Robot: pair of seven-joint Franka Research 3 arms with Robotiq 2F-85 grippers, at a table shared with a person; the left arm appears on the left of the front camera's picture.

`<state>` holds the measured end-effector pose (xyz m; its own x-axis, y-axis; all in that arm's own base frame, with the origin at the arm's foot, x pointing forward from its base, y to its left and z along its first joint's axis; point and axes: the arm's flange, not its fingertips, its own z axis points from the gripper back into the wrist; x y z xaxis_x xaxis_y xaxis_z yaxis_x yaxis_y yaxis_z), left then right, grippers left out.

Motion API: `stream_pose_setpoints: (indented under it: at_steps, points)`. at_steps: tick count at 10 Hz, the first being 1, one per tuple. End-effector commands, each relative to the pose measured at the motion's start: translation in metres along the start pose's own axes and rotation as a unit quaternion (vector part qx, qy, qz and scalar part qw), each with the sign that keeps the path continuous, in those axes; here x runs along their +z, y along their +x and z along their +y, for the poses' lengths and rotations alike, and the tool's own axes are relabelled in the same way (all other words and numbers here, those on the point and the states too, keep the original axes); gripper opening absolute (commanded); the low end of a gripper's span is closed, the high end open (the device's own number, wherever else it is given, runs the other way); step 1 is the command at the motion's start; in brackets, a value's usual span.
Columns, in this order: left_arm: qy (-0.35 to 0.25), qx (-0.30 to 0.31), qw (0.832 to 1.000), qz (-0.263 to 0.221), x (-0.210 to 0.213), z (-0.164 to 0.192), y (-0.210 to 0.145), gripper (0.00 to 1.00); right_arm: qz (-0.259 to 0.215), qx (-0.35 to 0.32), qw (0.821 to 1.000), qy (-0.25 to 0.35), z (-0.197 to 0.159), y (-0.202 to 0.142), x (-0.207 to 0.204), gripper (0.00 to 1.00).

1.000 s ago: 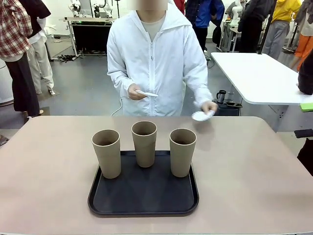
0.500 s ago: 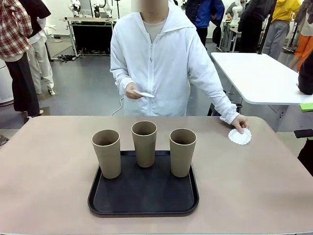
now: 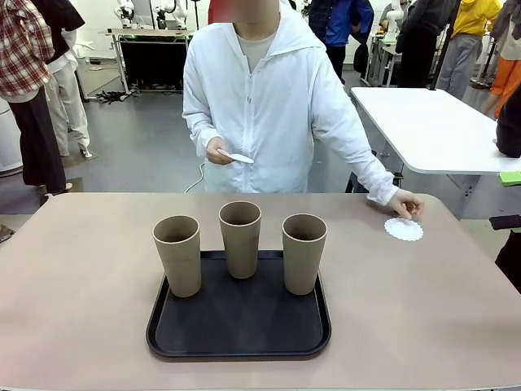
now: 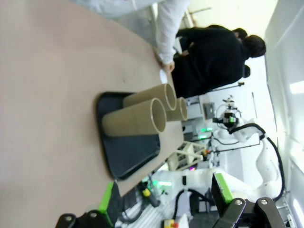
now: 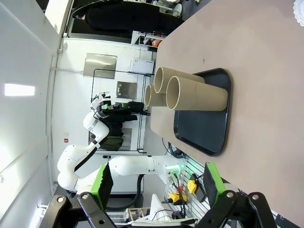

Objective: Place coasters on the table and set cups on them.
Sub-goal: Pick up one Reusable plastic cup and place it on a coaster set by the human.

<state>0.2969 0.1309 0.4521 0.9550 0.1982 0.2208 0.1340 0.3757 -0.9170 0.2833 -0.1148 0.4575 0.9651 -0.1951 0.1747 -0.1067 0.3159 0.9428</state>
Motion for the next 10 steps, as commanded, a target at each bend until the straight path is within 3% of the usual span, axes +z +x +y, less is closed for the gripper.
stream_pose_setpoints:
  at_steps: [1,5,6,8,10]
  points:
    - [-0.008,-0.004,1.000,-0.003,0.001,0.000,0.000,1.00,0.001,0.002,1.000,0.006,-0.001,0.001,0.000,1.00]
    - [-0.008,-0.004,1.000,-0.003,0.001,0.000,0.000,1.00,0.000,0.000,1.000,0.000,0.000,0.000,0.000,1.00]
    - [-0.008,-0.004,1.000,-0.003,0.001,0.000,0.000,1.00,0.072,0.039,0.996,0.020,0.003,0.015,-0.002,1.00]
    - [-0.008,-0.004,1.000,-0.003,0.001,0.000,0.000,1.00,0.104,0.150,0.977,-0.113,0.028,0.044,-0.020,1.00]
    - [-0.008,-0.004,1.000,-0.003,0.001,0.000,0.000,1.00,0.149,0.249,0.937,-0.197,0.052,0.072,-0.053,1.00]
